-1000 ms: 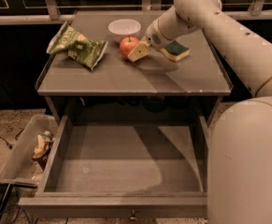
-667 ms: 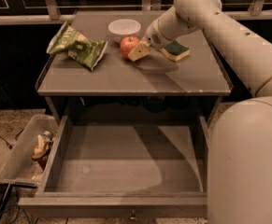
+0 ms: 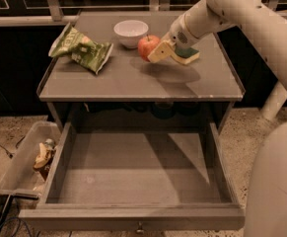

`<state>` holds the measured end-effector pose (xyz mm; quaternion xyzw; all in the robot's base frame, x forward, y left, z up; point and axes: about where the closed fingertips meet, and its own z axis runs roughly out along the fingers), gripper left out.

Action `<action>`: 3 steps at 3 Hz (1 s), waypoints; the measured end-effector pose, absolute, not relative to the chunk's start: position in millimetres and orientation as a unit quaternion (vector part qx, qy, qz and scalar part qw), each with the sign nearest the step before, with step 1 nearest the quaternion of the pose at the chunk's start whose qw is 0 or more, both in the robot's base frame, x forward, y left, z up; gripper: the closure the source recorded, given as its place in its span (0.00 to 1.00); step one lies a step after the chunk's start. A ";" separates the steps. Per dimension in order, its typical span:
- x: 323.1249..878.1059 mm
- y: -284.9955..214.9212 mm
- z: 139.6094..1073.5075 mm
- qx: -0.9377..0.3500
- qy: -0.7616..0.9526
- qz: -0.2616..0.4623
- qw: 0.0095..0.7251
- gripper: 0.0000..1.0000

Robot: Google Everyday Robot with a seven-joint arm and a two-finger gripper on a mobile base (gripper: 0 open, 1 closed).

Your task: Place apple into top drawer

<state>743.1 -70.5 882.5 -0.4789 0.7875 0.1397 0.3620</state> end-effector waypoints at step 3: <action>618.3 -144.2 929.5 -0.498 0.772 0.121 0.377 1.00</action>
Offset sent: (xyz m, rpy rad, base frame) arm -0.1361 -0.0957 0.0601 -0.0036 -0.0550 0.0315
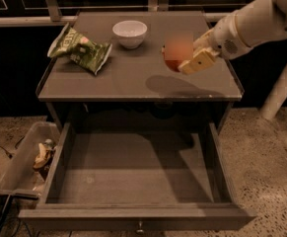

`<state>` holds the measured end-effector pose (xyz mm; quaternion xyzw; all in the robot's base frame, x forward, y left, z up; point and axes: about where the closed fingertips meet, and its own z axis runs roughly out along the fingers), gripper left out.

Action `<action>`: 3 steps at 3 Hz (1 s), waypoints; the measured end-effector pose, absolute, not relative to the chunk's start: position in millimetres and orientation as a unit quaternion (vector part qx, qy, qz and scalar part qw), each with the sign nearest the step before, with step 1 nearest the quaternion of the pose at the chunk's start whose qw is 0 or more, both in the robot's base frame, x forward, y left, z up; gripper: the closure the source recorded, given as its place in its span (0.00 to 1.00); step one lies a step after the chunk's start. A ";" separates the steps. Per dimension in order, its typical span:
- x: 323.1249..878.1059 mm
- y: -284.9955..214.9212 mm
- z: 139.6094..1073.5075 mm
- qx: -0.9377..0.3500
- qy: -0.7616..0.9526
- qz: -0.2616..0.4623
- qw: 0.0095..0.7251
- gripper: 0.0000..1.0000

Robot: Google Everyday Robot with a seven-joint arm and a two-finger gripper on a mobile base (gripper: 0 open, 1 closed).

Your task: Place apple into top drawer

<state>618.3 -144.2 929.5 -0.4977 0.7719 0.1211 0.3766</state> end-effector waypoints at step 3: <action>550.3 -144.4 917.5 -0.526 0.764 0.125 0.352 1.00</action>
Offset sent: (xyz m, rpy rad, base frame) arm -0.0454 -0.0060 -0.0050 -0.0295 0.0219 0.0203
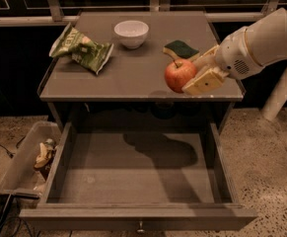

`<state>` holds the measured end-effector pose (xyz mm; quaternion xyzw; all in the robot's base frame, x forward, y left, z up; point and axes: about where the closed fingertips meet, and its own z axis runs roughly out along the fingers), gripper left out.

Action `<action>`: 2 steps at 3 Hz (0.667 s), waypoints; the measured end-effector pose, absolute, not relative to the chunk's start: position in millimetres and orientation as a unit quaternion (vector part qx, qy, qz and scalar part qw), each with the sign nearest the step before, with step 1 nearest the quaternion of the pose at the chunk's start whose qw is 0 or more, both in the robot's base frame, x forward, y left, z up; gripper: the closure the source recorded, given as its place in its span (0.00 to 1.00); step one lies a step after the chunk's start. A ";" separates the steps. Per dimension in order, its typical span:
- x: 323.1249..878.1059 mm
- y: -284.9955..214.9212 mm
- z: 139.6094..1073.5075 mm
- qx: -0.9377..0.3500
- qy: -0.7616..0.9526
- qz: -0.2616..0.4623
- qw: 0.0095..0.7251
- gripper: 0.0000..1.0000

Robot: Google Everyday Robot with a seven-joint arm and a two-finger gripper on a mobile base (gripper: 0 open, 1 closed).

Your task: Place apple into top drawer

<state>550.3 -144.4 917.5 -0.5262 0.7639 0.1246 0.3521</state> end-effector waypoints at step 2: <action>458.6 -122.7 859.9 -0.570 0.730 0.162 0.339 1.00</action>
Offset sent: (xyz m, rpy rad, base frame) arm -0.1563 0.0256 -0.1308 0.0219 0.0955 0.1934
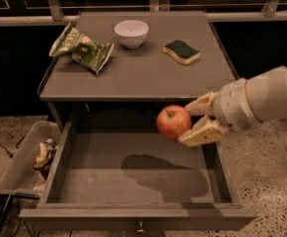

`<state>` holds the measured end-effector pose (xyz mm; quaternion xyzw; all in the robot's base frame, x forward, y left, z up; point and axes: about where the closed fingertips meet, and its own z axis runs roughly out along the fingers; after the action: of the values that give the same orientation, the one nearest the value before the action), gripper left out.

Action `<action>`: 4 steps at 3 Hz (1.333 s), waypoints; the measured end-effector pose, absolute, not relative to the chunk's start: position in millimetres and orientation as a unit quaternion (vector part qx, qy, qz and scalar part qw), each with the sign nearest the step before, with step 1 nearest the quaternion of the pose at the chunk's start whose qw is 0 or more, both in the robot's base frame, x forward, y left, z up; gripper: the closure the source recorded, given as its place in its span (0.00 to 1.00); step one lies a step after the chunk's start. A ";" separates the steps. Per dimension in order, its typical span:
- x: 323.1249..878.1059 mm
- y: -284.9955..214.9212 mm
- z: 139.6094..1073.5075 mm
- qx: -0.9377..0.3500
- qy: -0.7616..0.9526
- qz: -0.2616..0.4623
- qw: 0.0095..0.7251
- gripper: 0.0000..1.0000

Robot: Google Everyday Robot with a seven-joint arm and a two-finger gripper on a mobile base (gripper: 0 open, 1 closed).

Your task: Place apple into top drawer

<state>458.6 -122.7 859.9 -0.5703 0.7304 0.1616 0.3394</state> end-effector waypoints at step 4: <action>483.1 -109.2 645.6 -0.496 0.814 0.196 0.231 1.00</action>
Offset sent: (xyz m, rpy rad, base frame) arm -0.0092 0.0158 -0.2008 -0.0492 0.2650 -0.0351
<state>483.1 -109.2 645.6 -0.4957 0.8142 0.1957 0.2305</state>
